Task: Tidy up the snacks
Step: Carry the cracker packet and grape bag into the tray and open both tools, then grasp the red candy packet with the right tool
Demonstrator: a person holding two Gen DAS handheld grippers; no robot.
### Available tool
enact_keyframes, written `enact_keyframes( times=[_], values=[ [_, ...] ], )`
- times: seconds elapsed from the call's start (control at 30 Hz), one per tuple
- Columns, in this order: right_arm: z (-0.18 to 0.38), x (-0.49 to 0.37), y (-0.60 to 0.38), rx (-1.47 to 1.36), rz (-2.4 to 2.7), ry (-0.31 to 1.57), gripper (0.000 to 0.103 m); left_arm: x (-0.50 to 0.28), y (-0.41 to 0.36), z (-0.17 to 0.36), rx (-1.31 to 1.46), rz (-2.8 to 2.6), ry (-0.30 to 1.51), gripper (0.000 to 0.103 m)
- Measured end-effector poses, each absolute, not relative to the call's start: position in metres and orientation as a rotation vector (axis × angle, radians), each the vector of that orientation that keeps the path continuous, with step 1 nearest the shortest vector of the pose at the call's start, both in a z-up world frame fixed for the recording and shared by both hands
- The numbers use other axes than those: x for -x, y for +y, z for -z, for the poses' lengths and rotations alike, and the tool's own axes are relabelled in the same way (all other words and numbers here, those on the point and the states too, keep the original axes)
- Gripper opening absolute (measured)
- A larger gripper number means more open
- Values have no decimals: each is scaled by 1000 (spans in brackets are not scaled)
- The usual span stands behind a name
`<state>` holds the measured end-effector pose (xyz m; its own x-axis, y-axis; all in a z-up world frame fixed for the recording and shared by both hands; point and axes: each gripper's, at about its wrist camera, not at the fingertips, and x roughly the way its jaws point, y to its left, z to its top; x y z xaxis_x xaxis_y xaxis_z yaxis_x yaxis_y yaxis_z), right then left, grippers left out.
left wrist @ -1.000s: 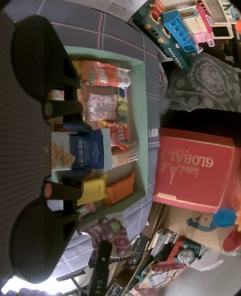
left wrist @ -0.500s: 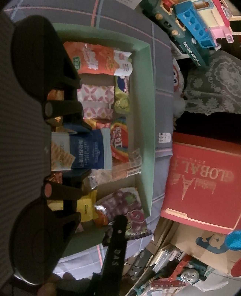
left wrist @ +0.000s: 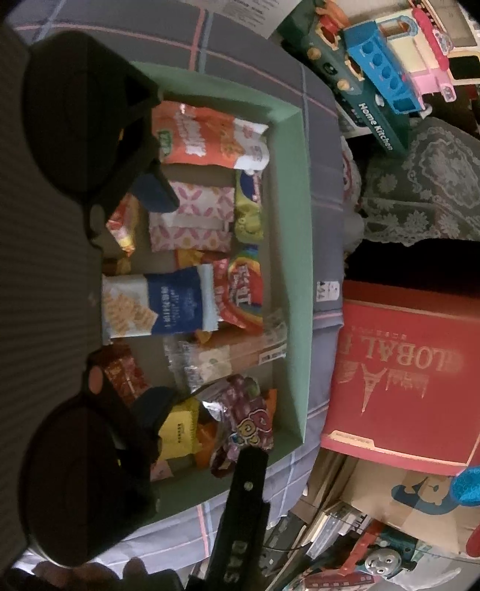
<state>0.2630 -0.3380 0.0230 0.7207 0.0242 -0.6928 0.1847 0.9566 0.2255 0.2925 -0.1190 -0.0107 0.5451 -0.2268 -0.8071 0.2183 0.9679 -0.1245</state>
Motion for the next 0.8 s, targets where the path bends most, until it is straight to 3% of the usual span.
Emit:
enact_keyframes(
  times=[0.8],
  values=[
    [-55, -119, -332, -330, 36, 772, 103, -175, -83, -16, -5, 245, 954, 103]
  ],
)
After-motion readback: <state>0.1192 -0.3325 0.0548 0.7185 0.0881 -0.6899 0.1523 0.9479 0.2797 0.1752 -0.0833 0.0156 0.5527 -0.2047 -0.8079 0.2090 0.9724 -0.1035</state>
